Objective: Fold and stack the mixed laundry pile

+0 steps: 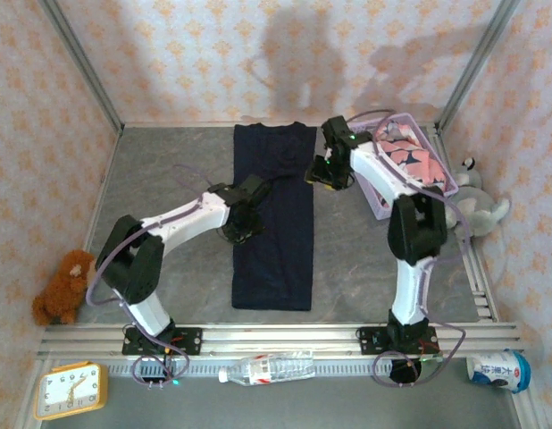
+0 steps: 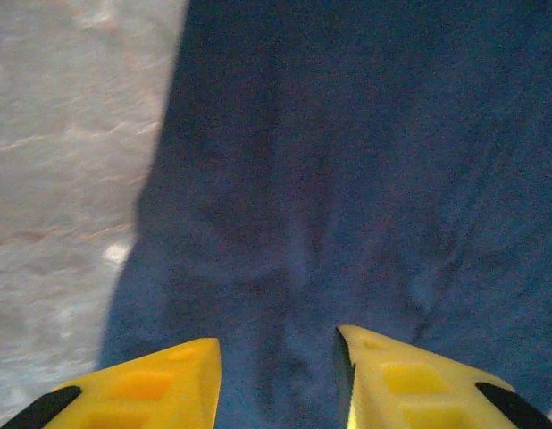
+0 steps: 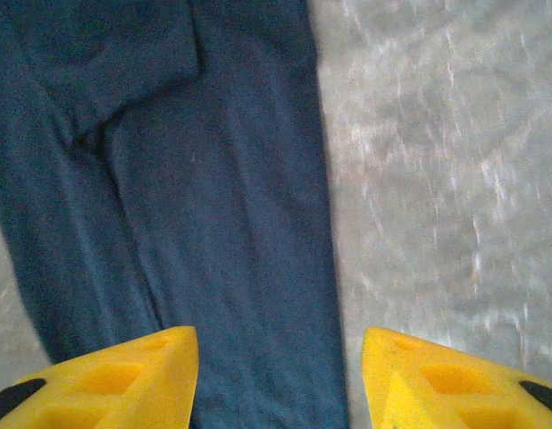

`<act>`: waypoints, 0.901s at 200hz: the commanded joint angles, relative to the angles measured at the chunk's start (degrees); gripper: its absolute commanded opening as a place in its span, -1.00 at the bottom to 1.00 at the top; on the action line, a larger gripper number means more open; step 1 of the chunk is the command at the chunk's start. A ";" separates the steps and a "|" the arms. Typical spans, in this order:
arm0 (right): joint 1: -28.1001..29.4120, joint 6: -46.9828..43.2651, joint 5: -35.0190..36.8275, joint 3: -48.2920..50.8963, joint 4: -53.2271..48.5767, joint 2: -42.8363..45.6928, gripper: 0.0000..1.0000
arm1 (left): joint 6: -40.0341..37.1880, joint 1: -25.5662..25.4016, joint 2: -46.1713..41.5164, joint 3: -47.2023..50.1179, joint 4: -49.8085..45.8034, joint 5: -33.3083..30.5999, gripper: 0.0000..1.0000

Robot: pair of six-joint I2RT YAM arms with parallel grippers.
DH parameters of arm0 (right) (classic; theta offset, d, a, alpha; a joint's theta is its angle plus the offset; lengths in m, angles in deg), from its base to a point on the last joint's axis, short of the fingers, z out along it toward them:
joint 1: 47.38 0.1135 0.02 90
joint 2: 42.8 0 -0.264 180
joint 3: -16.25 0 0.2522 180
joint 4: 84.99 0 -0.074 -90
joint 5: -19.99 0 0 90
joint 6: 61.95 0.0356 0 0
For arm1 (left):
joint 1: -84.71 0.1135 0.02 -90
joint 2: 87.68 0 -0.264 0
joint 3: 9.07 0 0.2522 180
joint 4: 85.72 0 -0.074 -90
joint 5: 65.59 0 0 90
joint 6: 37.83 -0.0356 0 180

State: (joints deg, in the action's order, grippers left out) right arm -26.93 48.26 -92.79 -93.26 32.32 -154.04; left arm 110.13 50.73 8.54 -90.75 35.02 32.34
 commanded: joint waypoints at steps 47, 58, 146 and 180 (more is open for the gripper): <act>11.61 9.84 -3.38 25.31 11.97 9.86 -0.08 | 0.23 -2.78 -11.36 14.45 -2.23 0.64 -0.30; 13.13 11.97 -2.42 26.64 14.16 9.29 -0.10 | 0.16 -3.88 -12.16 15.75 -2.23 0.69 -0.31; 14.60 19.06 6.64 25.18 15.73 0.53 -0.29 | 0.67 -8.12 -13.96 25.61 5.38 3.27 -0.37; 14.55 21.64 7.51 25.08 15.11 -1.07 -0.35 | -0.42 -8.12 -12.82 27.65 8.60 4.79 -0.70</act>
State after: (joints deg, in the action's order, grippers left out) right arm -12.27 67.06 -90.06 -68.32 48.17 -151.52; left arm 110.52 42.80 -5.27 -64.43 40.99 36.10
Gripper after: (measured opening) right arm 0.335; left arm 0.243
